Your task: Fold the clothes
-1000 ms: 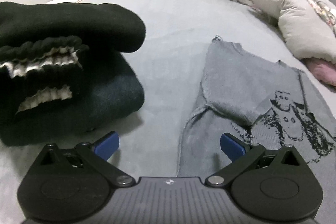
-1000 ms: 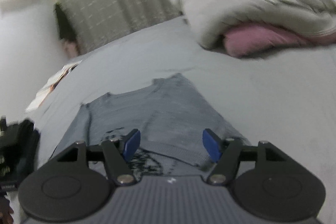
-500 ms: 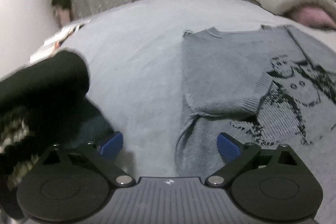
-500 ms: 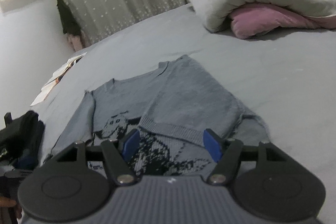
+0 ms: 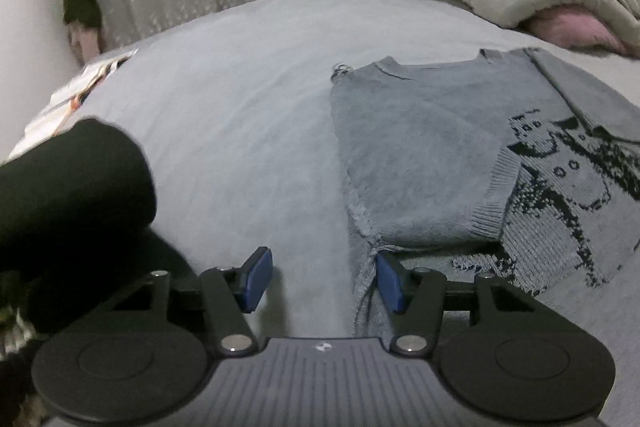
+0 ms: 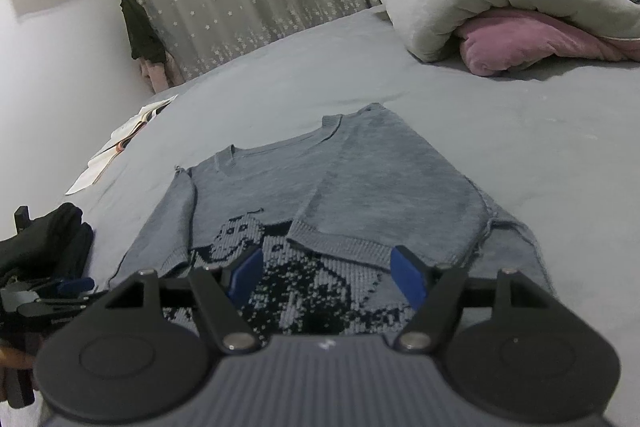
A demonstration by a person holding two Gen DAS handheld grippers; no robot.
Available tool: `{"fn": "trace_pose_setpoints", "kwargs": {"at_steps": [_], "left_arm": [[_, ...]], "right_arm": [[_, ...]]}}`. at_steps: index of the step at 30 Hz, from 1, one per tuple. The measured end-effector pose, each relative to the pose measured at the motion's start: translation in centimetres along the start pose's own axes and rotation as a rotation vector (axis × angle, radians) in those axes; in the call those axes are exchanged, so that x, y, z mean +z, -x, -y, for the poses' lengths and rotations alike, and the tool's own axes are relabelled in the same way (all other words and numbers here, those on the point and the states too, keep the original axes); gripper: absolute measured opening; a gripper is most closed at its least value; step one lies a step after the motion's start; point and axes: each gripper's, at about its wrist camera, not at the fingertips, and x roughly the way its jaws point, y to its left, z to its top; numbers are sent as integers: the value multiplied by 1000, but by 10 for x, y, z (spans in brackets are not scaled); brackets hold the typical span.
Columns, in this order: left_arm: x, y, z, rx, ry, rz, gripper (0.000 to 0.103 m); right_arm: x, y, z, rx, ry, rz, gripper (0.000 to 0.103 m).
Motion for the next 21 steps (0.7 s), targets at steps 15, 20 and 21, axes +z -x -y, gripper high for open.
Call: {"fn": "trace_pose_setpoints", "kwargs": {"at_steps": [15,20,21], "left_arm": [[-7,5,-17,-111,136,-1,7],[-11,6,-35,-127,237,6,7],[-11,6,-36,-120,245,6,7]], "right_arm": [[-1,-2,-10,13,27,8,69],[0,-1,-8,13,27,10,69],[0,-1,-8,12,27,10,69]]}}
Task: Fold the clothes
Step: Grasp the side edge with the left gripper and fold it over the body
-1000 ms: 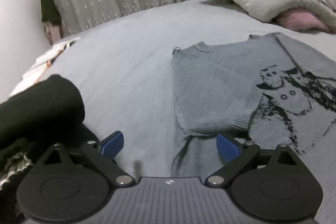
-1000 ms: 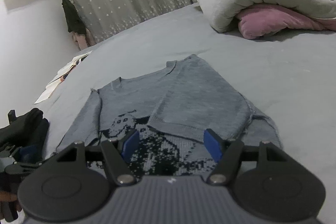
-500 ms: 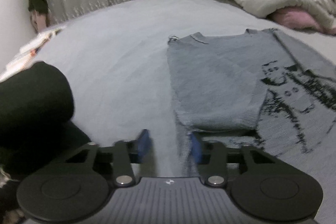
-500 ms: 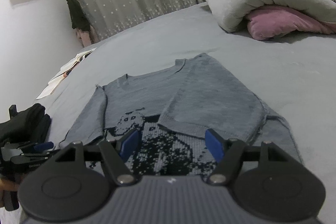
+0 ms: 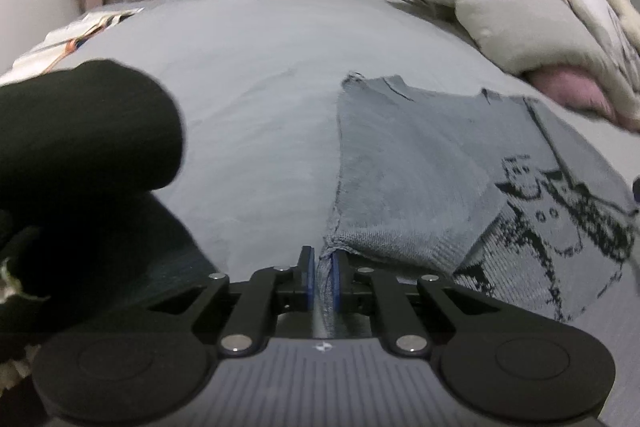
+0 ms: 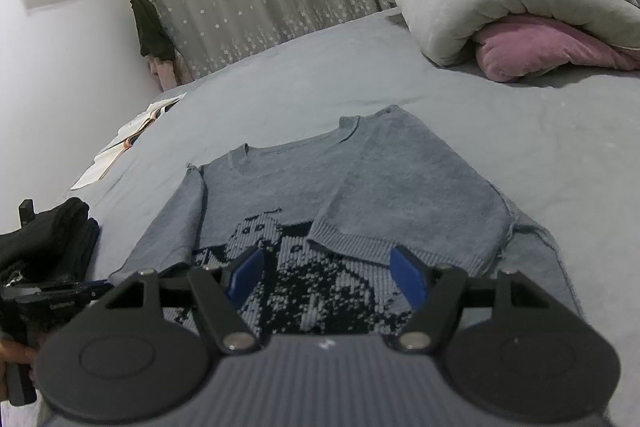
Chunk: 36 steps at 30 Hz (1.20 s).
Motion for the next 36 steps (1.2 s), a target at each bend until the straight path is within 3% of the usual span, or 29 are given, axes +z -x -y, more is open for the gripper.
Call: {"fn": "trace_pose_setpoints", "kwargs": {"at_steps": [21,24,29,36], "left_arm": [[5,16,11,128,-51,-6,14],[7,21,18,116,-63,10,15],[10,22,23,83,-39,19,26],[11,21,21,66,20,18,26]], "right_arm": [[-1,-2,1,-22,16,13,69],[-1,-1,4,-37,18,26,71],[4,1,15,-65,-5,37,73],[3,1,18,-81,2,41,73]]}}
